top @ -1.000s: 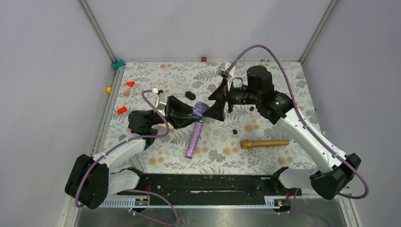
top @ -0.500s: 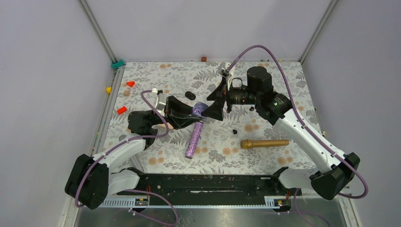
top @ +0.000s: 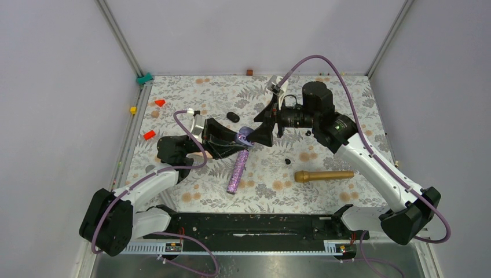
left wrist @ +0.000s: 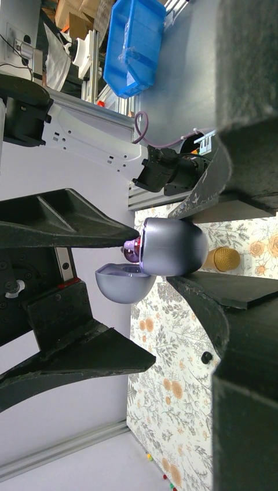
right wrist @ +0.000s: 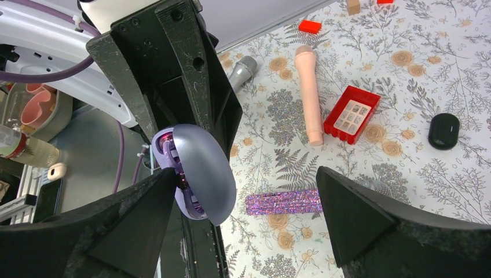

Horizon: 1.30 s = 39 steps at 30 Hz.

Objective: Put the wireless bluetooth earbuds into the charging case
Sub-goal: Place the earbud in the charging case.

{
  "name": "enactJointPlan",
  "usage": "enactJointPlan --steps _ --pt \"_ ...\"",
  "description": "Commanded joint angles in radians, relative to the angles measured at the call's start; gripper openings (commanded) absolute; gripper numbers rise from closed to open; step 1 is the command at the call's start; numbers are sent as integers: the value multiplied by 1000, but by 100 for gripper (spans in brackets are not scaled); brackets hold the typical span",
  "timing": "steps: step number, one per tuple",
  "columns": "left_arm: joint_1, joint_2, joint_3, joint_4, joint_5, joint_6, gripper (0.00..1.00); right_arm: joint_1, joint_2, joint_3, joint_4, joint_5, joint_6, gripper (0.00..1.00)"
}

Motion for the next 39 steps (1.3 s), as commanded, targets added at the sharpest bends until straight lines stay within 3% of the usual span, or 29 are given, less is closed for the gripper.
enactJointPlan --steps 1,12,39 --pt "-5 -1 5 78 5 -9 0 -6 -20 11 24 -6 14 99" --pt "-4 3 6 77 7 -6 0 -36 -21 -23 136 -54 180 99" --pt "-5 12 12 69 2 -5 0 -35 -73 -67 95 -76 102 100"
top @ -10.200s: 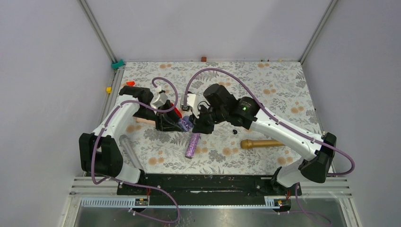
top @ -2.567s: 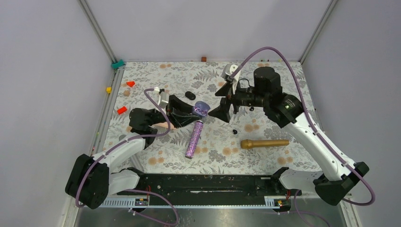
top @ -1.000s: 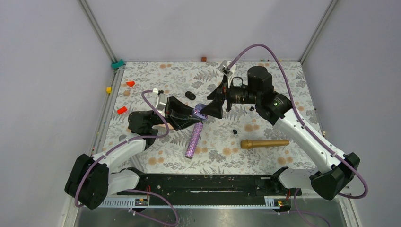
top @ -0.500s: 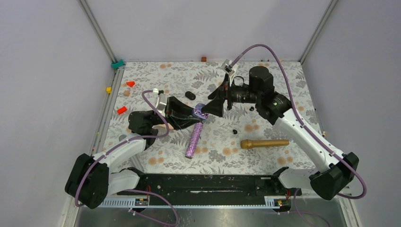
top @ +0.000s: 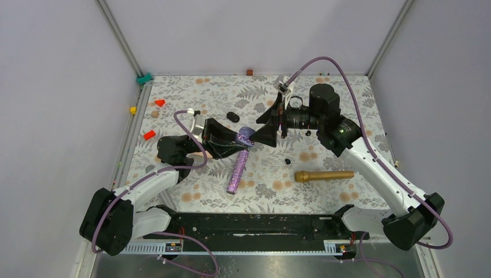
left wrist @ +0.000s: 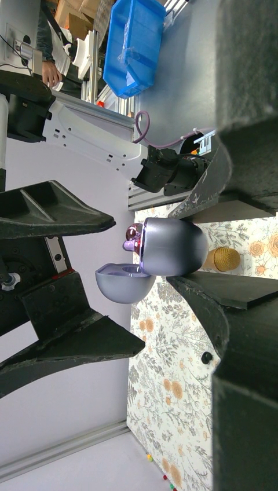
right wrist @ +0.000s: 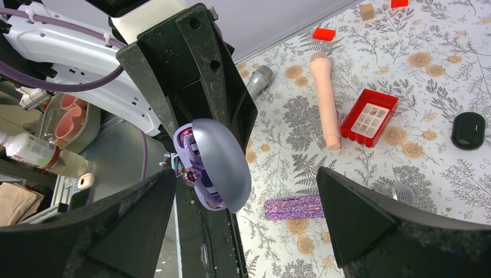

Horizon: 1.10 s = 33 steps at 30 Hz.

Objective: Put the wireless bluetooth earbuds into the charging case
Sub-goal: Place the earbud in the charging case.

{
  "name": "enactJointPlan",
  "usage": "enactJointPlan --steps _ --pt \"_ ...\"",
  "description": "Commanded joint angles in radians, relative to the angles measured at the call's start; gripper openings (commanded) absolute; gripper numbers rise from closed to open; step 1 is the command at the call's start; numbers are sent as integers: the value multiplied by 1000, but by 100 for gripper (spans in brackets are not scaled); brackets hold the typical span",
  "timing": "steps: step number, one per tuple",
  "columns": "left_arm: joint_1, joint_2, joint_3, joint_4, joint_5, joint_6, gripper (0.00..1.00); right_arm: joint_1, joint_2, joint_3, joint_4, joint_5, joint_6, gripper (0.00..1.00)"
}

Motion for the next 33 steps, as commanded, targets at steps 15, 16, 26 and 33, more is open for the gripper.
enactJointPlan --steps 15,16,26,33 --pt "-10 16 18 45 2 12 0 33 29 18 -28 38 -26 100" --pt "-11 16 18 45 2 11 0 34 30 19 -31 43 -28 99" --pt "-12 14 21 47 6 2 0 34 31 12 -40 81 -43 99" --pt "-13 11 23 59 9 -14 0 33 32 6 -54 118 -81 100"
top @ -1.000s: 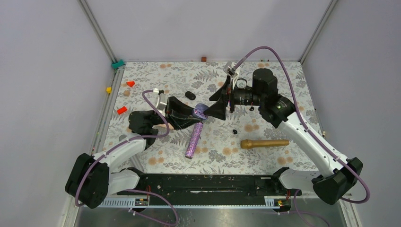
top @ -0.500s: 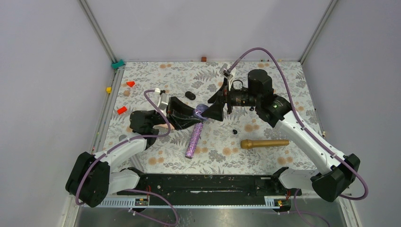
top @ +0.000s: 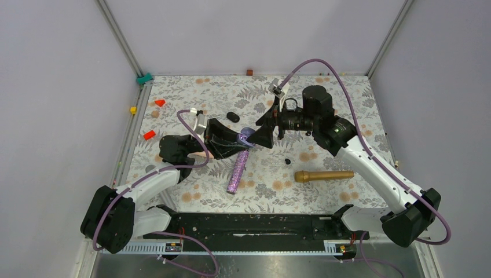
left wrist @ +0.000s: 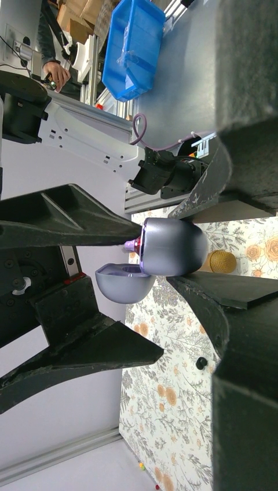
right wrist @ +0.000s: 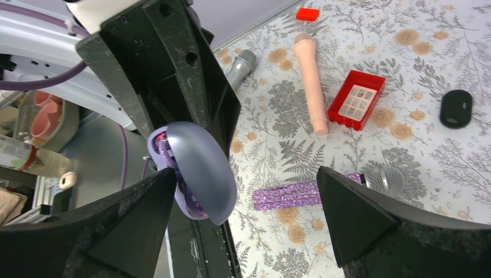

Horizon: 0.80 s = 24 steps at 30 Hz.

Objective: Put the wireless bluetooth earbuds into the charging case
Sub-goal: Place the earbud in the charging case.

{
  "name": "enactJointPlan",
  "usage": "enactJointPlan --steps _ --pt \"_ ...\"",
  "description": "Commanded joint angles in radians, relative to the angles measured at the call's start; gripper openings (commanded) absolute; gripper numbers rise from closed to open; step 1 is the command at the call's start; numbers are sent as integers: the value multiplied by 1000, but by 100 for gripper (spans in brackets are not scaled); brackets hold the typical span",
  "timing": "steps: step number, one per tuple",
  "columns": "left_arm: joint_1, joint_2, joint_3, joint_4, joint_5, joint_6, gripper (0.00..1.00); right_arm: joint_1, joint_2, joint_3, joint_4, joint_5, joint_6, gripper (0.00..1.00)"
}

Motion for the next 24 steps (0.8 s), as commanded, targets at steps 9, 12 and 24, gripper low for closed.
enactJointPlan --steps 9,12,24 --pt "-5 -7 25 82 15 -27 0 5 4 32 11 -59 -13 100" --pt "-7 -6 24 82 22 -27 0 0 -19 67 18 -123 18 100" --pt "-19 4 29 24 24 2 0 -58 -153 -28 18 -286 -157 100"
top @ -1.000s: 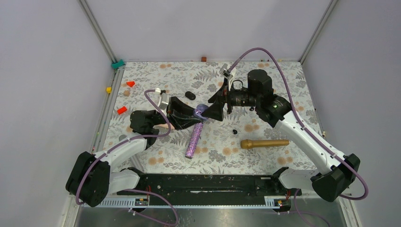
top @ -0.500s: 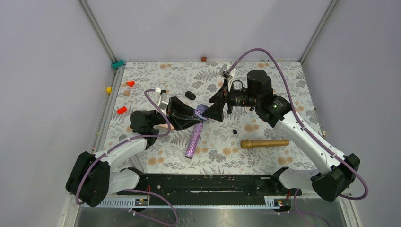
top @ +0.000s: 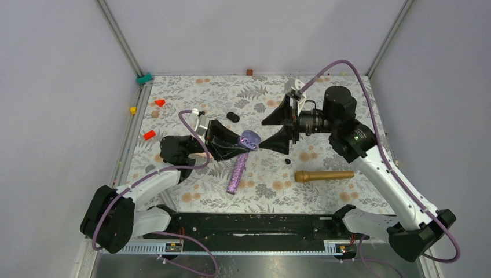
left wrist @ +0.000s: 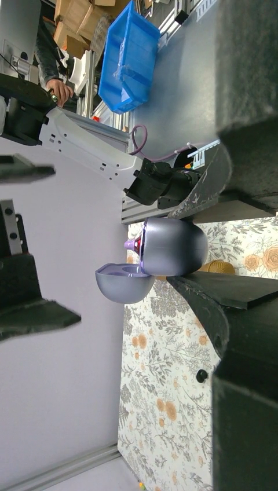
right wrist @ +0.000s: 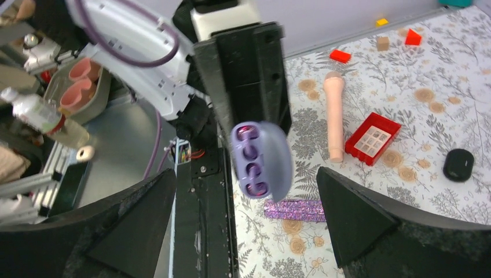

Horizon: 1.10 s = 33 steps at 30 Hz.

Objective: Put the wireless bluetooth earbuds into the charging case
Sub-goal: Place the earbud in the charging case, then close the charging case.

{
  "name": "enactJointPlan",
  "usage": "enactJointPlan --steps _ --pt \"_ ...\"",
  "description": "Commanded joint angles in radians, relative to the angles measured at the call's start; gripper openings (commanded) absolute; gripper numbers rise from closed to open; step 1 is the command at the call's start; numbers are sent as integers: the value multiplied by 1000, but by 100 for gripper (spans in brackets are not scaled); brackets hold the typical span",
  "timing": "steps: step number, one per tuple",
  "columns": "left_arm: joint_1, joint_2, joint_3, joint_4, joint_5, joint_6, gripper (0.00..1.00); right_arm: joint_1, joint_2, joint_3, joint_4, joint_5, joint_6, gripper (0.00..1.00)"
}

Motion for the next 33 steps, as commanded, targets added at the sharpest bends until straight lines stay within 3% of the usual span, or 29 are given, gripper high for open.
enactJointPlan --steps 1,10,25,33 --pt "-6 6 29 20 1 23 0 -2 -60 -66 17 -116 -148 100" --pt "-23 20 31 24 19 12 0 -2 -53 -94 26 -41 -175 100" --pt "-28 31 31 14 -1 29 0 24 -38 -86 22 -271 -137 100" --pt "-28 34 32 10 -1 31 0 29 -52 -86 25 -284 -132 99"
